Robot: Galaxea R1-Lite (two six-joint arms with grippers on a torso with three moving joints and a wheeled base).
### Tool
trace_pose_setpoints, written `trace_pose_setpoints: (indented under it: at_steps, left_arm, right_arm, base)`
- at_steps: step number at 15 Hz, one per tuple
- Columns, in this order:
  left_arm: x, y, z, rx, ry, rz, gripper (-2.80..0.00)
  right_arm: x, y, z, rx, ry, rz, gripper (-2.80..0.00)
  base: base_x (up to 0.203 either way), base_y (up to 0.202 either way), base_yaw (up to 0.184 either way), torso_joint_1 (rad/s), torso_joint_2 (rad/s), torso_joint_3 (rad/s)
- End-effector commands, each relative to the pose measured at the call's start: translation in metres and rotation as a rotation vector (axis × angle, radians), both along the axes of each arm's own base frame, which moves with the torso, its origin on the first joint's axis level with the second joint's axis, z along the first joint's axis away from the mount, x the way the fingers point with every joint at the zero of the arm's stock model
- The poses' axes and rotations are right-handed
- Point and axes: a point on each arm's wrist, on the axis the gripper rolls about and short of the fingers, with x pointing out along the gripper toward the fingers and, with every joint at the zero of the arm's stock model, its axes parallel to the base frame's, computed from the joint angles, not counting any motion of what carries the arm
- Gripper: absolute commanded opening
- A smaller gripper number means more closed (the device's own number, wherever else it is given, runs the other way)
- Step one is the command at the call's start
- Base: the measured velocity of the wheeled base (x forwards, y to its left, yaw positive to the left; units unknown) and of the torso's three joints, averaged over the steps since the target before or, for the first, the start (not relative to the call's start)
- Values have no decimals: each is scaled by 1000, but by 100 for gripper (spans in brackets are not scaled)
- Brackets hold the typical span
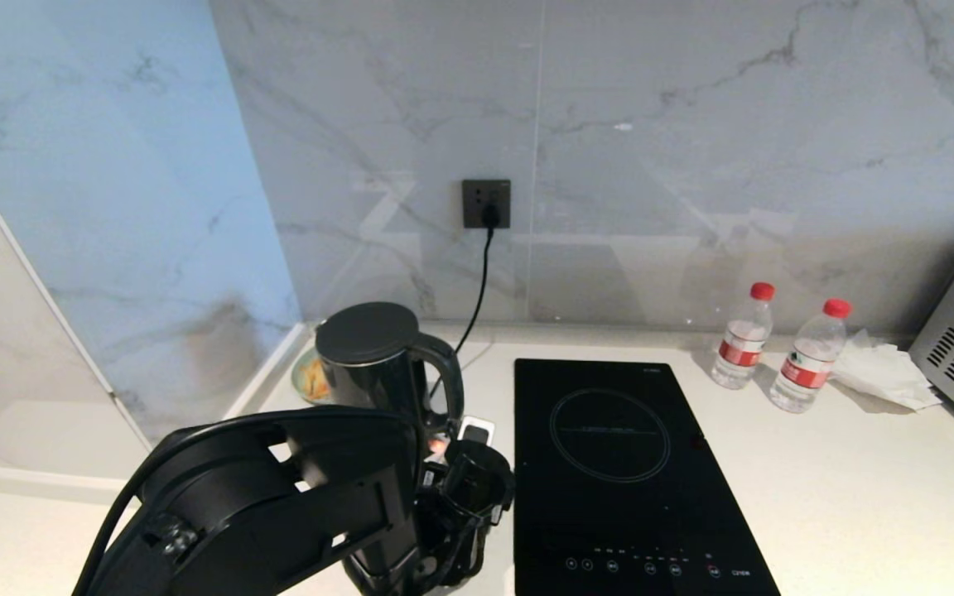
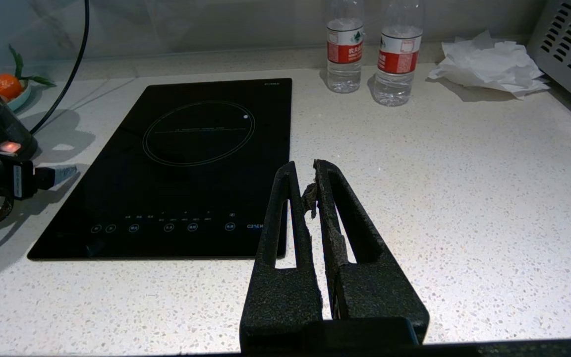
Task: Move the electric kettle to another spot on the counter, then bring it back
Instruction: Finish boiling water, then pick up the kettle
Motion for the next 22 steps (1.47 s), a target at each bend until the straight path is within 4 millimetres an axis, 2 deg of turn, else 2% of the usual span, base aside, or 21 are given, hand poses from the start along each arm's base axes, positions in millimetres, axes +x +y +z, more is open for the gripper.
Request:
trace_pose_setpoints:
  at_steps: [1, 8, 14, 19, 22]
  left_arm:
    - [0, -2, 1, -8, -8, 1, 0]
    - [6, -5, 10, -46, -36, 13, 0]
    - [3, -3, 5, -29, -21, 14, 0]
    - [-9, 7, -4, 6, 27, 8, 0]
    - [-18, 8, 1, -58, -25, -1, 0]
  right_arm:
    - [0, 0, 0, 0, -1, 0, -280]
    - [0, 0, 0, 0, 0, 0, -280]
    - [0, 0, 0, 0, 0, 0, -280]
    - [0, 0, 0, 0, 0, 0, -280]
    - [0, 0, 0, 0, 0, 0, -280]
  base:
    - [0, 0, 0, 0, 0, 0]
    - [0, 0, 0, 0, 0, 0]
    - [0, 0, 0, 0, 0, 0]
    - [0, 0, 0, 0, 0, 0]
    - [0, 0, 0, 0, 0, 0]
